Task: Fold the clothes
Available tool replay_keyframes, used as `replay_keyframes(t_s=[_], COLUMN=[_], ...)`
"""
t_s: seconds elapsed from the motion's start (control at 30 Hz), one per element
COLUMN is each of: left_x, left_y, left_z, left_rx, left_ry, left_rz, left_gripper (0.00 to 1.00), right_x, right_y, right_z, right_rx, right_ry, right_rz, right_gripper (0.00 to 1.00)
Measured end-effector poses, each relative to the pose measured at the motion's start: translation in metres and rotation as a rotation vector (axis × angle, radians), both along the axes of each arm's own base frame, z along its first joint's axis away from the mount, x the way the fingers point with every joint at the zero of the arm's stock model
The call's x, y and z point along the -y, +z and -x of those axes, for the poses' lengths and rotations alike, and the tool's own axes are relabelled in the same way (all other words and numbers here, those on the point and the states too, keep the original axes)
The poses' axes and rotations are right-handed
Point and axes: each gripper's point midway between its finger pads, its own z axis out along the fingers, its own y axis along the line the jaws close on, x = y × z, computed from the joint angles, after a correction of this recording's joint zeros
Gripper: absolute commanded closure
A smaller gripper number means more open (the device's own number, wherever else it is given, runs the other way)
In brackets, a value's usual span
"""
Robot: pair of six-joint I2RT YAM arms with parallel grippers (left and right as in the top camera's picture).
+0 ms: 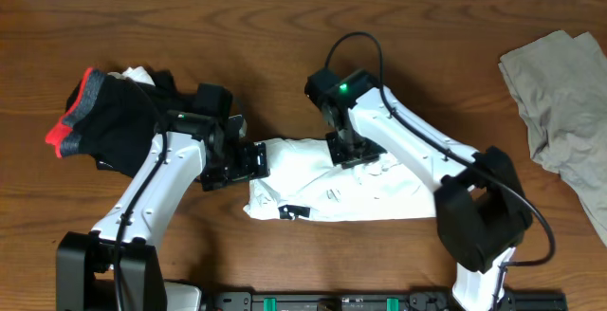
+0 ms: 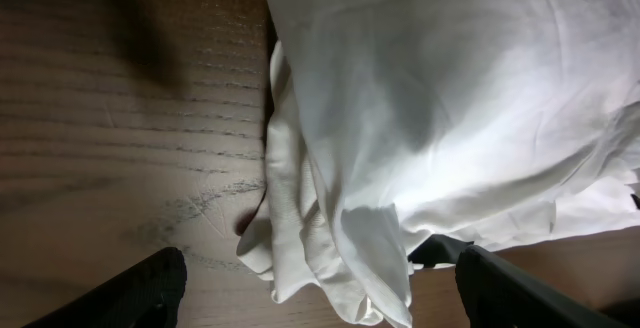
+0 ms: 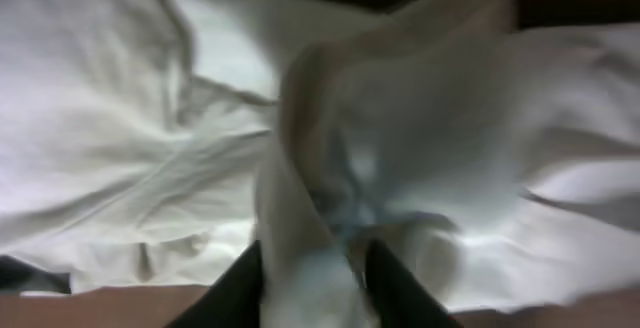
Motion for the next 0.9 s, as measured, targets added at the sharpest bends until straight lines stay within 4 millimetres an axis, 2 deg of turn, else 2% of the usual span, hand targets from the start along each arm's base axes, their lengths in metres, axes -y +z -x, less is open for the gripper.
replay_keyframes(t_s=[0.1, 0.2, 0.27, 0.33, 0.47, 0.73, 0.9], left_x=[0.000, 0.000, 0.000, 0.000, 0.000, 0.000, 0.000], left_y=[0.000, 0.000, 0.000, 0.000, 0.000, 0.000, 0.000], left_z=[0.000, 0.000, 0.000, 0.000, 0.000, 0.000, 0.000], left_rx=[0.000, 0.000, 0.000, 0.000, 0.000, 0.001, 0.001], left_ry=[0.000, 0.000, 0.000, 0.000, 0.000, 0.000, 0.000], left_rz=[0.000, 0.000, 0.000, 0.000, 0.000, 0.000, 0.000], left_gripper=[0.12, 0.12, 0.12, 0.12, 0.12, 0.12, 0.12], right_x=[0.015, 0.038, 0.054, 0.069, 0.082, 0.092, 0.099], right_y=[0.026, 0.058, 0.073, 0.077, 0.067, 0.026, 0.006], right_z=[-0.013, -0.024, -0.027, -0.026, -0.020, 0.001, 0.007], right_rx=[0.082, 0.161, 0.184, 0.173, 0.132, 0.057, 0.044], right_ry=[-0.031, -0.094, -0.138, -0.175, -0.204, -0.204, -0.215], right_rz=[0.002, -0.017, -0.022, -0.010, 0.013, 0.058, 0.071], right_gripper=[0.55, 0.56, 0.56, 0.57, 0.57, 0.57, 0.58])
